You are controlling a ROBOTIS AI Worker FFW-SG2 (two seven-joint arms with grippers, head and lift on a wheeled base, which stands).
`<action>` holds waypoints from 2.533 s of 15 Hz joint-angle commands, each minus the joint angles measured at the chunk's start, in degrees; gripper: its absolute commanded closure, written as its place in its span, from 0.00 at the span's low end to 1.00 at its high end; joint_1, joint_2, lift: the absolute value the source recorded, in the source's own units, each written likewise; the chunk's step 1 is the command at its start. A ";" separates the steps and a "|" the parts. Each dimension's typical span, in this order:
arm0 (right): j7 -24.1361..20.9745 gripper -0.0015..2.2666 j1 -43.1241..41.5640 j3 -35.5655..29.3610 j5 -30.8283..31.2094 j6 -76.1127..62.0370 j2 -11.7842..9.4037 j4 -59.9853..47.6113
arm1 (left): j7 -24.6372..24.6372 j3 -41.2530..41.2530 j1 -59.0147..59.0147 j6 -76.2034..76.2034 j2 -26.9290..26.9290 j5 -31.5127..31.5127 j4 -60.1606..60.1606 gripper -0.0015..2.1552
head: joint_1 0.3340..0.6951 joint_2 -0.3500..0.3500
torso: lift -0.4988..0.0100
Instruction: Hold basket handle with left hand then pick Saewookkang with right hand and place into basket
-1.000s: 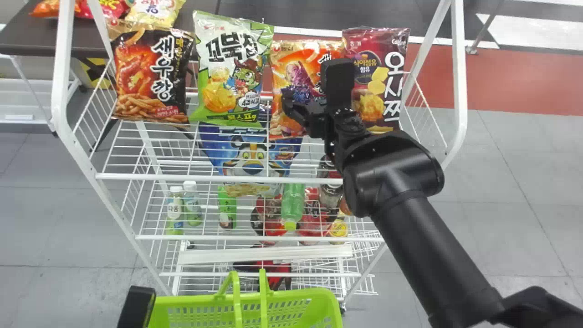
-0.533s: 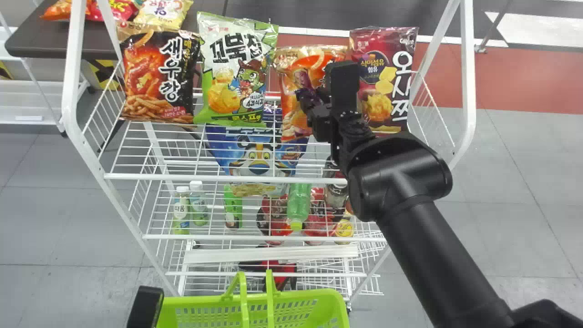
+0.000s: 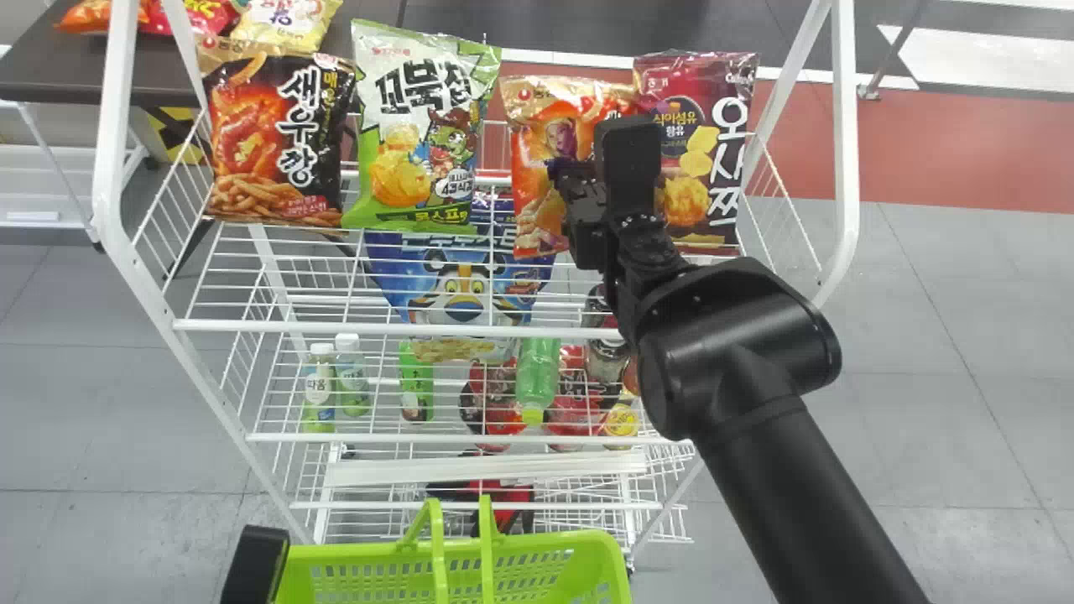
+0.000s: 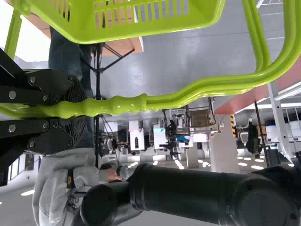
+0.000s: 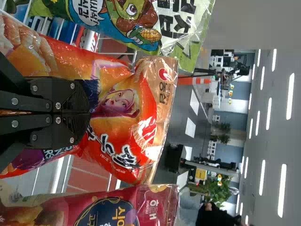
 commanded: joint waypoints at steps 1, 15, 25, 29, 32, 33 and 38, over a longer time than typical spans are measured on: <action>-0.31 0.95 2.19 0.49 -0.48 1.77 -1.12 -4.48 | -0.01 -0.16 0.00 0.07 -0.08 0.00 -0.03 0.99 | 1.00 0.34 | 0.95; 1.44 0.95 17.57 3.66 -3.64 29.19 -12.19 -43.68 | 0.43 -1.30 -0.96 0.07 -0.08 -0.35 -0.03 0.99 | 1.00 0.35 | 0.95; 0.83 0.95 34.62 1.37 -3.64 64.88 -20.10 -69.35 | 0.52 -1.56 -1.58 0.07 -0.08 -0.35 0.85 0.99 | 1.00 0.07 | 0.95; 4.08 0.95 37.61 2.07 -3.47 66.40 -20.37 -75.06 | 0.79 -1.56 -1.58 0.07 -0.35 -0.35 0.94 0.99 | 1.00 0.00 | 0.95; 4.70 0.95 38.31 5.85 -3.03 66.40 -20.37 -75.67 | 1.31 -1.74 -1.58 0.07 -0.61 -0.35 0.67 0.99 | 1.00 0.01 | 0.95; 4.70 0.95 39.02 7.26 -2.76 66.40 -20.46 -75.15 | 1.31 -1.83 -1.58 0.07 -0.70 -0.44 0.67 0.99 | 1.00 0.04 | 0.95; 4.78 0.95 40.77 12.18 -2.15 66.40 -22.30 -69.79 | 1.31 -1.83 -1.58 0.07 -1.14 -0.52 0.67 0.99 | 1.00 0.07 | 0.95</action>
